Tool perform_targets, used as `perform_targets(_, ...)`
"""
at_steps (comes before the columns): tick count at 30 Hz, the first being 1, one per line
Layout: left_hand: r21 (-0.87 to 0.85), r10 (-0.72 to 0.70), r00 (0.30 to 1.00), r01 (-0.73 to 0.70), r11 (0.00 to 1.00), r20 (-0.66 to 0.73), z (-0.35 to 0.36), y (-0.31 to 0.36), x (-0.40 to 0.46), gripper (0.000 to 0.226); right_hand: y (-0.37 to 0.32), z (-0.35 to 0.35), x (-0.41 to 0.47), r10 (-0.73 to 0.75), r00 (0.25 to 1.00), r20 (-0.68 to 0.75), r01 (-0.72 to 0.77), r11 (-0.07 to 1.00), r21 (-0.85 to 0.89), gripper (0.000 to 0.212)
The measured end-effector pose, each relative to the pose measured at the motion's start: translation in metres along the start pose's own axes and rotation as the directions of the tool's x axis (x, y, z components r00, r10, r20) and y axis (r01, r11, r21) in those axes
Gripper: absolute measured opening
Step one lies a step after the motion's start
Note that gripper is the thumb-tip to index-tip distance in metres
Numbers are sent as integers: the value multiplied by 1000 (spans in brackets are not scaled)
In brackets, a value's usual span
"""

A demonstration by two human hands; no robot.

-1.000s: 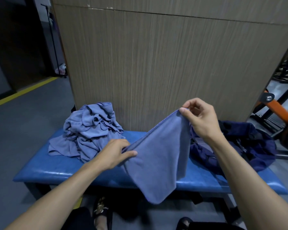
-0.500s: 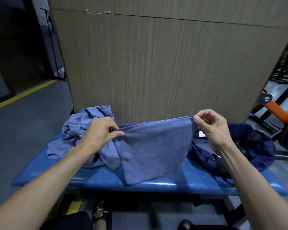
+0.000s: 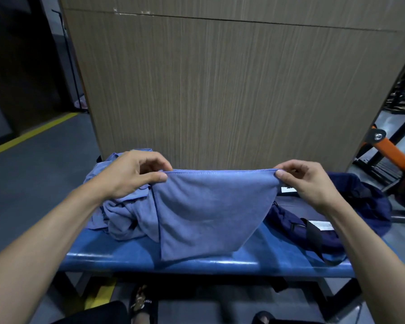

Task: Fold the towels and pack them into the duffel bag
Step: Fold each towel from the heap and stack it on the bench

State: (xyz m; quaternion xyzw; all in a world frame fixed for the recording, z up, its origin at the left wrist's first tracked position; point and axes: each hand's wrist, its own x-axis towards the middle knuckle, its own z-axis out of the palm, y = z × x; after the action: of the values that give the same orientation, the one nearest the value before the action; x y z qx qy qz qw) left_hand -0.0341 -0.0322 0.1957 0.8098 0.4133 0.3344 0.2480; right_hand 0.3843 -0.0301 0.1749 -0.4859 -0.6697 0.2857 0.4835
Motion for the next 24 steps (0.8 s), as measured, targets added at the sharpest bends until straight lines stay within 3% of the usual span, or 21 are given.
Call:
perform_targets(1,101,5,1000,-7,995,17,-2,0,3,25,1,1,2,9,1000,-2,-9,1000,22,8)
perform_targets(3,447,42,999,-45,893,18,-1,-1,11,27,4,8,7,25,999,-22,-24,999,39,12)
perform_targets(5,505,123,990,-71,860,-70,4,4,20,13,9,20,15,-40,997,-67,29,987,-156,11)
perform_targets(7,296,129,984,-87,951,-125,11,12,27,8,17,36,20,-107,989,-107,76,962,-261,12)
perform_targets(9,38,73,991,-69,997,-115,19,21,33,15,26,46,24,-91,966,-241,51,985,-165,15)
perform_targets(11,-215,-15,992,-11,977,-122,27,27,37,13,34,52,27,-41,958,-283,15,995,-94,16)
perform_targets(13,-359,-84,993,48,932,-87,32,23,38,12,39,56,28,8,944,-329,-16,1000,-22,16)
perform_targets(15,-297,-83,996,66,953,-45,35,12,38,12,40,55,29,37,922,-385,-37,999,7,17)
perform_targets(19,-258,-158,954,90,962,-257,36,-14,36,5,36,49,26,109,949,-295,-80,991,109,15)
perform_targets(22,-405,-209,977,177,897,-35,40,-19,32,18,40,42,27,154,961,-230,-115,978,171,16)
perform_targets(24,-366,-202,979,192,911,12,42,-28,34,20,49,42,30,181,957,-225,-151,978,145,17)
